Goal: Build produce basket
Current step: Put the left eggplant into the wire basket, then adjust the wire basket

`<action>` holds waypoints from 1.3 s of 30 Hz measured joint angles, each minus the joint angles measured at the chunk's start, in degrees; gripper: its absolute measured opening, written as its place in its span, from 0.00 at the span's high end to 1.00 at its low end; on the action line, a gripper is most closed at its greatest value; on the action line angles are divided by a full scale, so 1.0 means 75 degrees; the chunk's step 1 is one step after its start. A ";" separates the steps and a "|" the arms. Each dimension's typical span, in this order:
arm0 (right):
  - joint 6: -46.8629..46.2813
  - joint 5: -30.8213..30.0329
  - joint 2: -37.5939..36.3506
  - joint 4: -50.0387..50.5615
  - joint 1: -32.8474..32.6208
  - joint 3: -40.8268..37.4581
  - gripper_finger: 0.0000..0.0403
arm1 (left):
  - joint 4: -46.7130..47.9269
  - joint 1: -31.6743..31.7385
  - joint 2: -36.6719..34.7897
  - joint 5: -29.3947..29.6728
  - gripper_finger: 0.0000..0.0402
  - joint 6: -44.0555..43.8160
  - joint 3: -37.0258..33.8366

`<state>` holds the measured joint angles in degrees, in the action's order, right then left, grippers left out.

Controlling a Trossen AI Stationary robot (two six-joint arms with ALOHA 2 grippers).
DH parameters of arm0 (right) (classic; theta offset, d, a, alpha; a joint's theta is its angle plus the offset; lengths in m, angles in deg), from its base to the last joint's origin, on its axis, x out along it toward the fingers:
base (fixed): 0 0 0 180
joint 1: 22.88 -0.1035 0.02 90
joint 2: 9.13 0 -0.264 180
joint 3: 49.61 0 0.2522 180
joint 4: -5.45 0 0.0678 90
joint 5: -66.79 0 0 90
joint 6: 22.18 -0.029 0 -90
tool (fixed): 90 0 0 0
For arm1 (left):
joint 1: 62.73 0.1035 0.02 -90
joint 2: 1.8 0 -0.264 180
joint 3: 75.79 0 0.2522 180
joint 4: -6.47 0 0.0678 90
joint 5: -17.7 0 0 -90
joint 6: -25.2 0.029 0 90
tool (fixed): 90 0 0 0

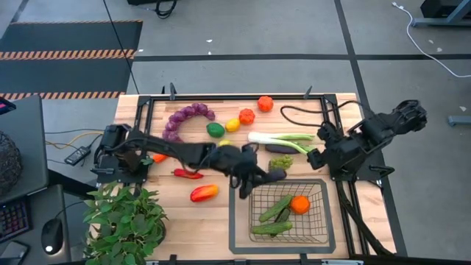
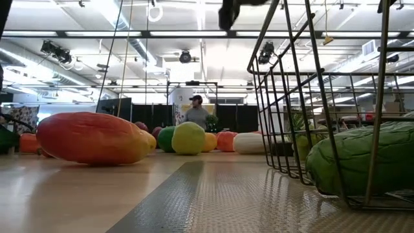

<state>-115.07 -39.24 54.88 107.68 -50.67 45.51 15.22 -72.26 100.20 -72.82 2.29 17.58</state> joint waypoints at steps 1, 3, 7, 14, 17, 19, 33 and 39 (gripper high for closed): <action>0.0041 -0.0081 -0.0067 0.0000 0.0000 0.0000 0.31 | -0.0195 -0.0113 0.0000 0.0244 0.70 0.0003 0.0000; 0.0189 -0.0195 -0.0145 -0.0003 -0.0003 0.0000 0.31 | -0.0472 -0.0296 0.0002 0.0769 0.70 0.0011 0.0000; 0.0647 -0.0518 -0.0136 -0.0037 -0.0002 0.0000 0.31 | -0.0671 -0.0500 0.0200 0.1647 0.69 0.0128 0.0008; 0.1465 -0.0259 0.0198 -0.0483 0.0078 0.0000 0.31 | -0.1413 -0.0720 0.0778 0.1909 0.55 -0.0135 0.0006; 0.1468 -0.0272 0.0340 -0.0685 -0.0062 0.0000 0.31 | -0.1525 -0.0739 0.0973 0.1909 0.49 -0.0350 0.0004; 0.1425 -0.0388 0.0427 -0.0751 -0.0137 0.0000 0.31 | -0.1495 -0.0743 0.1051 0.1905 0.46 -0.0438 0.0001; 0.1108 -0.0454 0.0647 -0.1115 -0.0114 0.0000 0.31 | 0.0838 0.0010 0.1046 0.2025 0.48 -0.0015 0.0000; 0.0919 -0.0335 0.0650 -0.1145 -0.0114 0.0000 0.31 | 0.1370 0.0519 0.1043 0.1577 0.49 -0.0266 0.0000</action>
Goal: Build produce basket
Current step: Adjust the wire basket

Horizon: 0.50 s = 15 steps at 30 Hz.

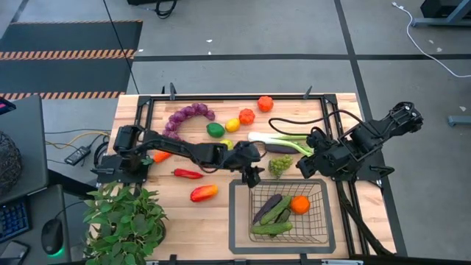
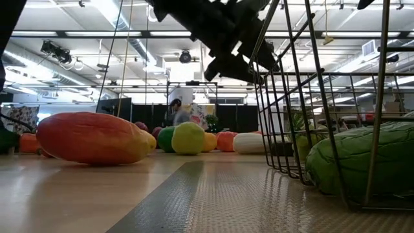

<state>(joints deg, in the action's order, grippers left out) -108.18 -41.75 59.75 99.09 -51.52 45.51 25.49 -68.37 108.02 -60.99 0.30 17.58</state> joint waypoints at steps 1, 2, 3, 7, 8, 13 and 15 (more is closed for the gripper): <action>0.0000 0.0046 0.0000 0.0000 0.0000 0.0000 0.31 | 0.0057 0.0052 0.0000 -0.0170 0.49 0.0000 0.0000; 0.0000 0.0060 0.0000 -0.0006 0.0000 0.0000 0.31 | 0.0131 0.0092 0.0000 -0.0348 0.48 0.0000 0.0000; -0.0003 0.0061 0.0000 -0.0011 0.0000 0.0000 0.31 | 0.0174 0.0112 0.0000 -0.0502 0.48 0.0000 0.0000; 0.0001 0.0060 0.0000 -0.0015 0.0000 0.0000 0.31 | 0.0306 0.0069 0.0000 -0.1150 0.49 0.0002 0.0000; 0.0007 0.0053 0.0000 -0.0017 0.0000 0.0000 0.31 | 0.0351 0.0022 0.0000 -0.1271 0.49 0.0018 0.0000; 0.0122 -0.0092 0.0000 -0.0017 -0.0003 0.0000 0.31 | 0.0820 -0.0222 -0.0024 -0.1174 0.50 0.0449 0.0029; 0.0130 -0.0155 0.0000 -0.0017 0.0000 0.0000 0.31 | 0.0890 -0.0253 -0.0026 -0.1070 0.50 0.0511 0.0029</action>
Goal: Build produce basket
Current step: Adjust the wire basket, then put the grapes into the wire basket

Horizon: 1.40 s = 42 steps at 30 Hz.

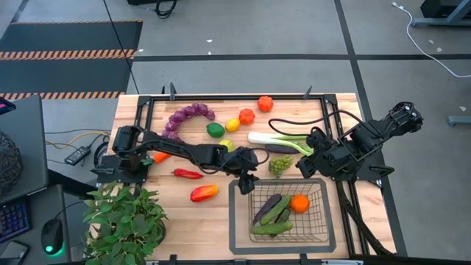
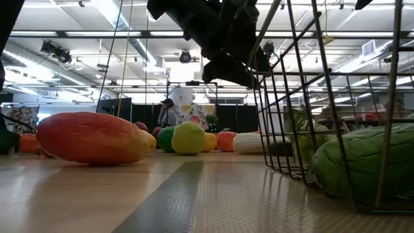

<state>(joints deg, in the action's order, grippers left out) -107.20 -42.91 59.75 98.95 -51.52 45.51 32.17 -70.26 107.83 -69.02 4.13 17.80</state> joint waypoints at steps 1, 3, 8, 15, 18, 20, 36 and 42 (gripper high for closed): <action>0.0011 -0.0018 0.0000 0.0000 0.0000 0.0000 0.31 | 0.0003 0.0000 0.0000 -0.0007 0.50 -0.0048 0.0000; 0.0092 -0.0027 0.0000 -0.0001 0.0000 0.0000 0.31 | 0.0016 0.0000 0.0000 -0.0021 0.49 -0.0264 -0.0001; 0.0217 -0.0047 0.0000 0.0005 0.0000 0.0000 0.31 | 0.0036 -0.0012 0.0000 -0.0043 0.51 -0.0424 -0.0009; 0.0295 -0.0834 0.0003 0.0067 0.0003 -0.0099 0.31 | 0.0063 0.0212 -0.0061 -0.0149 0.51 -0.0522 -0.0040; 0.0166 -0.1058 0.0000 0.0056 0.0177 -0.0223 0.31 | -0.0056 0.0368 -0.0332 -0.0144 0.51 -0.0667 -0.0044; 0.0154 -0.0914 0.0003 -0.0022 0.0359 -0.0375 0.31 | -0.0084 0.0460 -0.0564 -0.0114 0.52 -0.0703 -0.0035; 0.2063 0.1608 0.0396 -0.2786 0.2515 -0.2361 0.31 | -0.0113 0.0775 -0.2578 -0.0075 0.57 -0.0508 -0.0029; 0.3050 0.2181 0.1022 -0.3573 0.3140 -0.2361 0.31 | -0.0022 0.0808 -0.3007 -0.0066 0.57 -0.0320 -0.0018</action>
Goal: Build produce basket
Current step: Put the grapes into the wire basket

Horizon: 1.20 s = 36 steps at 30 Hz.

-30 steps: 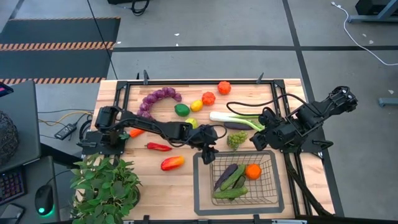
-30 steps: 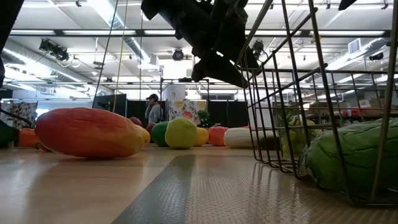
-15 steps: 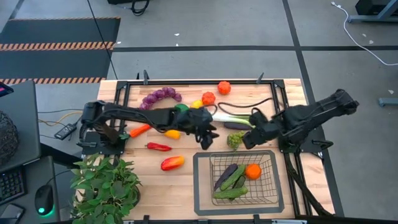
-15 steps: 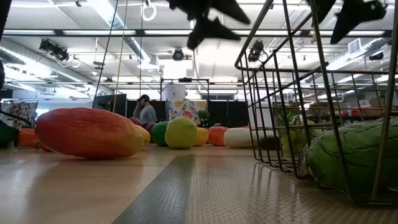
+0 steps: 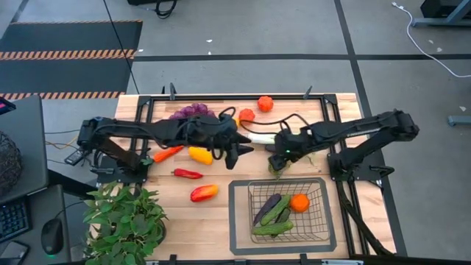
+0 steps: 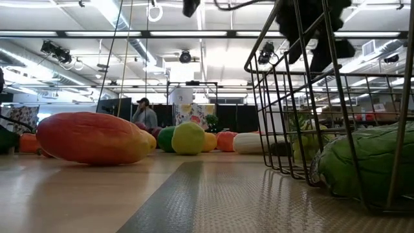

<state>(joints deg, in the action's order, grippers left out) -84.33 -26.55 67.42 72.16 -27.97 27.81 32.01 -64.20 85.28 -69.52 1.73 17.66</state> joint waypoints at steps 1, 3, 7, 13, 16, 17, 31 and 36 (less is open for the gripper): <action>0.0156 0.0171 0.0159 -0.0062 0.0062 0.0000 0.31 | 0.0051 0.0015 -0.0032 0.0000 0.57 0.0079 -0.0001; 0.0511 0.0424 0.0482 -0.0010 0.0150 0.0003 0.31 | 0.0201 0.0060 -0.0108 -0.0009 0.57 0.0243 0.0001; 0.1079 0.0561 0.1002 0.0379 0.0269 0.0003 0.31 | 0.0519 0.0239 -0.0183 0.0000 0.57 0.0229 0.0000; 0.1738 0.0783 0.1395 0.0569 0.0562 0.0003 0.31 | 0.0655 0.0416 -0.0225 0.0003 0.57 0.0226 -0.0002; 0.1878 0.0805 0.1538 0.0531 0.0749 0.0006 0.31 | 0.0658 0.0475 -0.0225 -0.0001 0.57 0.0232 -0.0005; 0.1927 0.0859 0.1568 0.0506 0.0806 0.0003 0.31 | 0.0662 0.0496 -0.0225 0.0000 0.57 0.0234 -0.0005; 0.3895 0.1079 0.2011 0.0232 0.1010 0.0004 0.31 | 0.0946 0.0523 -0.0222 0.0000 0.57 0.0282 -0.0005; 0.4122 0.1312 0.2300 0.0121 0.1063 0.0003 0.31 | 0.0988 0.0523 -0.0222 -0.0002 0.57 0.0212 -0.0005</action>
<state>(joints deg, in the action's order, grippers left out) -53.41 -16.71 84.67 73.06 -20.00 27.84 39.42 -60.27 83.61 -69.53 3.32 17.62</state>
